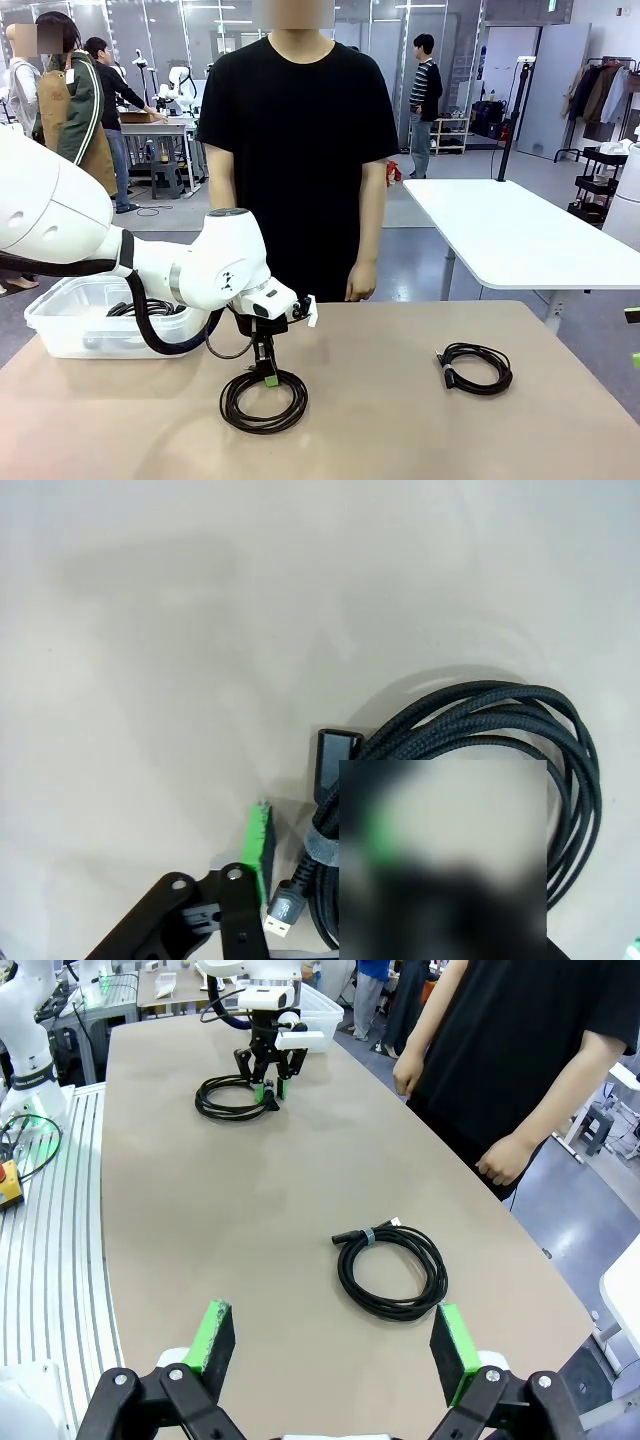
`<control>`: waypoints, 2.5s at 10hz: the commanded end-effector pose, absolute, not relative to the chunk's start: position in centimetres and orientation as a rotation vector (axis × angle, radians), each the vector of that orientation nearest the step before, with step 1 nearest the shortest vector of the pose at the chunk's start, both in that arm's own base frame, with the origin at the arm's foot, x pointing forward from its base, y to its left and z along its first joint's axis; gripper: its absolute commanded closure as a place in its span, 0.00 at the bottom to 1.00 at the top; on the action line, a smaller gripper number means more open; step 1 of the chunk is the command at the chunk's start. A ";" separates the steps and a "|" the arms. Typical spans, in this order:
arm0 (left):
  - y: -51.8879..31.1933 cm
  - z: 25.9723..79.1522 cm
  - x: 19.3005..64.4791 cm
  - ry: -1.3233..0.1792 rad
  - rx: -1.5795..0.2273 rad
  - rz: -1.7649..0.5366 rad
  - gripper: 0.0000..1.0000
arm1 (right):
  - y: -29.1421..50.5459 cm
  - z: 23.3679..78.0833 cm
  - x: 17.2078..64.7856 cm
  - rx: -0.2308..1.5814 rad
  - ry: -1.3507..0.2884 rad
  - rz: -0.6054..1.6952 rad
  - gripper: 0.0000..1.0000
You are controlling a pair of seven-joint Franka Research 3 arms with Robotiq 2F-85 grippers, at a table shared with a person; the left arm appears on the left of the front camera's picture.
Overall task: Organize and store the cables.
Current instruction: Place the USB Extension Cable into the Organizing box.
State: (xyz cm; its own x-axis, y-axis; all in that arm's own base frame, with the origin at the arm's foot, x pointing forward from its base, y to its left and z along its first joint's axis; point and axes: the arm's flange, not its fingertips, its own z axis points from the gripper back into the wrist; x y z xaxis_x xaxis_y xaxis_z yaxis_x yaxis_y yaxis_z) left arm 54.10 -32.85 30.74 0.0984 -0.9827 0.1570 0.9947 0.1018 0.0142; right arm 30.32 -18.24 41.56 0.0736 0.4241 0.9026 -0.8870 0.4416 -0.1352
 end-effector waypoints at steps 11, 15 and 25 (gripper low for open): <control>-27.0 50.0 54.6 -0.248 -0.105 -1.486 1.00 | -18.4 41.7 30.6 0.526 -1.115 1.060 0.00; -17.3 53.6 59.0 -0.232 -0.140 -1.544 1.00 | -18.4 41.7 30.6 0.526 -1.115 1.060 0.00; -1.8 48.5 70.4 -0.187 0.029 -1.426 1.00 | -18.4 41.7 30.6 0.526 -1.115 1.060 0.00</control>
State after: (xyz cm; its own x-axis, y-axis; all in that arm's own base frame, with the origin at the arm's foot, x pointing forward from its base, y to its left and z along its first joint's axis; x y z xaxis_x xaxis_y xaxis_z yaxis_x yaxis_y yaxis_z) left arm 69.24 -1.53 48.07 0.1102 -0.9864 0.1219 0.9838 0.1258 0.1281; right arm 30.33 -18.30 41.62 0.0747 0.4257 0.9018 -0.8867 0.4422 -0.1353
